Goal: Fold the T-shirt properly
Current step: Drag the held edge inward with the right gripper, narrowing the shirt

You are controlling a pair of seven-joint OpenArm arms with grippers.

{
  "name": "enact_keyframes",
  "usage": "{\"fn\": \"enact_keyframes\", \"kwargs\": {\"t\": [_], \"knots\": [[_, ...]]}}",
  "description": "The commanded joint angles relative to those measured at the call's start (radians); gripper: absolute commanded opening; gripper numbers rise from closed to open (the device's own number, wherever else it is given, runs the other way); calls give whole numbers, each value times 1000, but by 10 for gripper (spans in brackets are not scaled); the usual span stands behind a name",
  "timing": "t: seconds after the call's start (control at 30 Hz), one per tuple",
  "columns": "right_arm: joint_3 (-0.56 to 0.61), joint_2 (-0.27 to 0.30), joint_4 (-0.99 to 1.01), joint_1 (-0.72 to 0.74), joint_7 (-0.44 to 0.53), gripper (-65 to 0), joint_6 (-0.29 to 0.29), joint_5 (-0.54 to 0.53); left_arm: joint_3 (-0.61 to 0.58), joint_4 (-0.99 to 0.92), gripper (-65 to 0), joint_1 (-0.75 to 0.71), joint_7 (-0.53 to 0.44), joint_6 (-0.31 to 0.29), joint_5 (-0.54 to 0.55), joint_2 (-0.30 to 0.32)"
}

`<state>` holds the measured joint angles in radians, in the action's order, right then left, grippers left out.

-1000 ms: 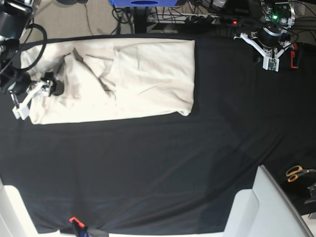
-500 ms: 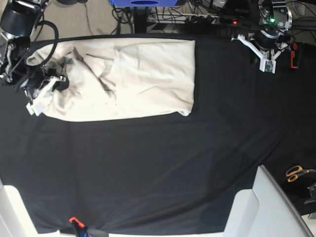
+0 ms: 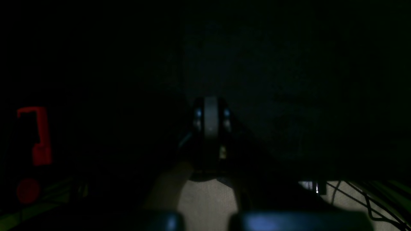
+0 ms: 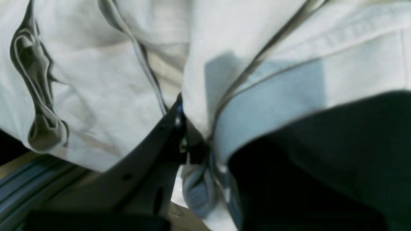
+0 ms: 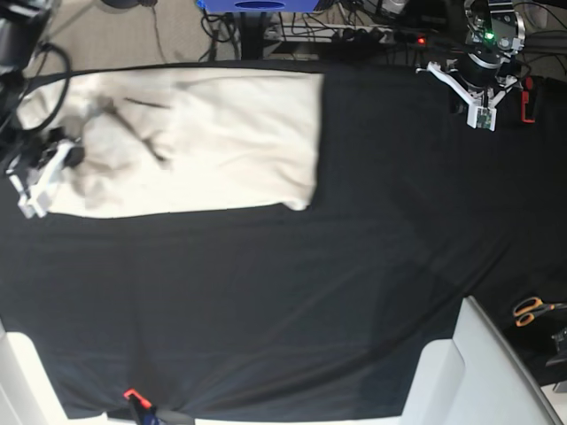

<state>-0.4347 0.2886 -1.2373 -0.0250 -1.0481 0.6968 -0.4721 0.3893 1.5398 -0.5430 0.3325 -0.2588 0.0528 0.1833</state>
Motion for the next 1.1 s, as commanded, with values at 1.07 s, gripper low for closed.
{"fn": "enact_keyframes", "kwargs": {"t": [1.07], "knots": [[686,25,-560,-108,-34,-645,-903,-10,-2,17,-650,-7,-17,8,0,23]]}}
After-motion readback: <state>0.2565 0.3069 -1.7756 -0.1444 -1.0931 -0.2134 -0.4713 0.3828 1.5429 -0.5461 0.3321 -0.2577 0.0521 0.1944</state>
